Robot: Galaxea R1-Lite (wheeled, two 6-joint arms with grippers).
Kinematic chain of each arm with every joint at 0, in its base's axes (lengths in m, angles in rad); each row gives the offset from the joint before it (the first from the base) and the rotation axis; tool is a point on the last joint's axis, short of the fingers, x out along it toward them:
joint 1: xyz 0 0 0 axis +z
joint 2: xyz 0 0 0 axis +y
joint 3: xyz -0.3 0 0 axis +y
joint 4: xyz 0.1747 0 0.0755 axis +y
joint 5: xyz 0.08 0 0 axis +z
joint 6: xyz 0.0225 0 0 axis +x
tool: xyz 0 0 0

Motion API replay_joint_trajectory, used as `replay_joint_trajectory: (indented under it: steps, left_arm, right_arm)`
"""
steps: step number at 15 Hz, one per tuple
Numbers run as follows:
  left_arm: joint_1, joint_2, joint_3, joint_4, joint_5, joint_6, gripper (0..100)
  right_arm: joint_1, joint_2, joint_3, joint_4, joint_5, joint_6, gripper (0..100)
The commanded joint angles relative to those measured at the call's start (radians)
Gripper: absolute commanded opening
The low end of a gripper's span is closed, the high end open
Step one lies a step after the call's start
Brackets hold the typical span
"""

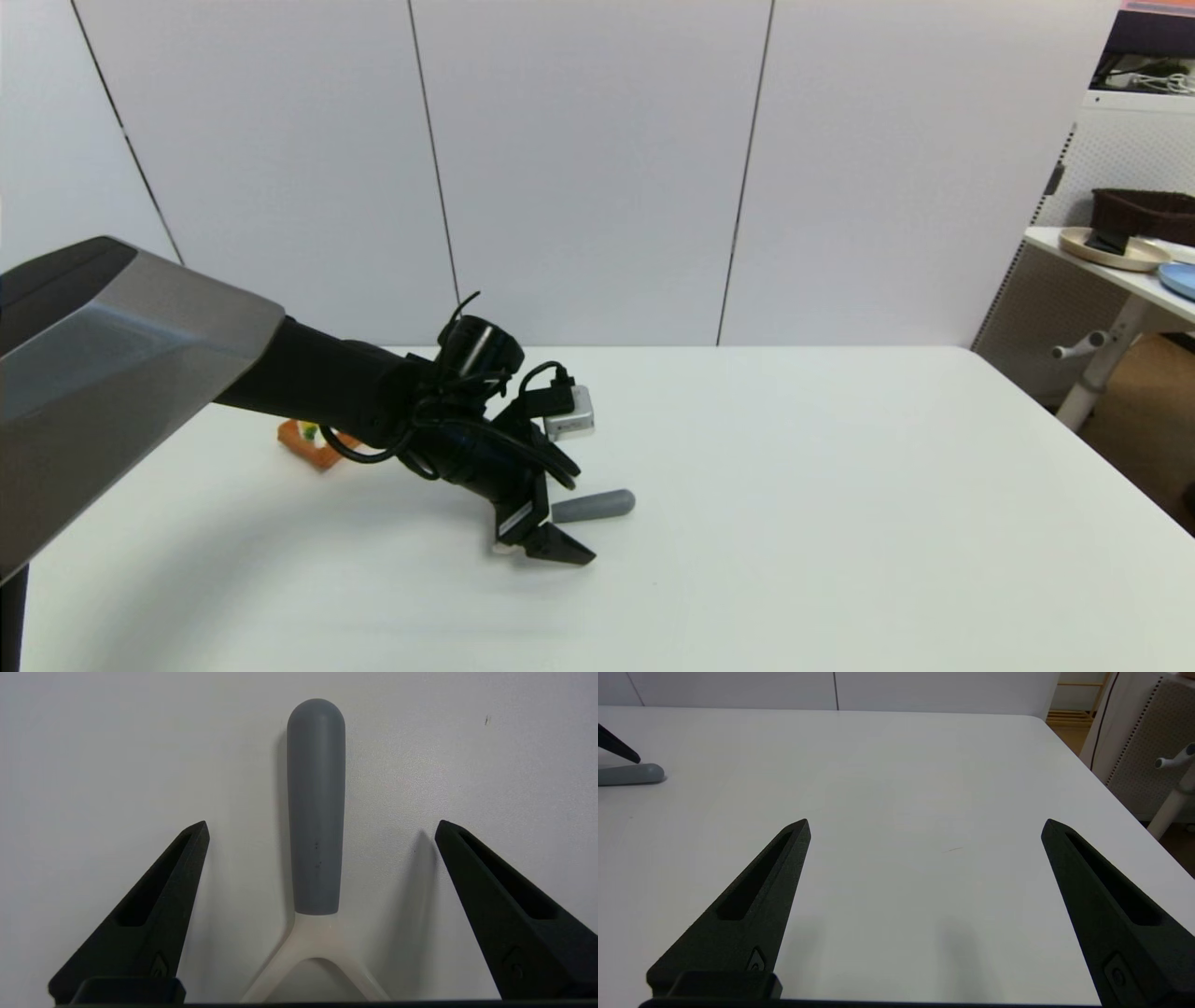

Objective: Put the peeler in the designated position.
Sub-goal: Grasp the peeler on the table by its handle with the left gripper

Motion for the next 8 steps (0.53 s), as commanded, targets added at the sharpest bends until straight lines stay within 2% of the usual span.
replay_joint_trajectory:
  steps: [1, 8]
  left_arm:
    - [0.000, 0.003, -0.001, 0.001, -0.003, -0.009, 100]
    - [-0.001, 0.010, -0.015, 0.003, -0.003, -0.009, 100]
  right_arm:
    - [0.000, 0.000, 0.000, 0.001, 0.000, -0.001, 100]
    - [0.000, 0.000, 0.000, -0.001, 0.000, -0.001, 100]
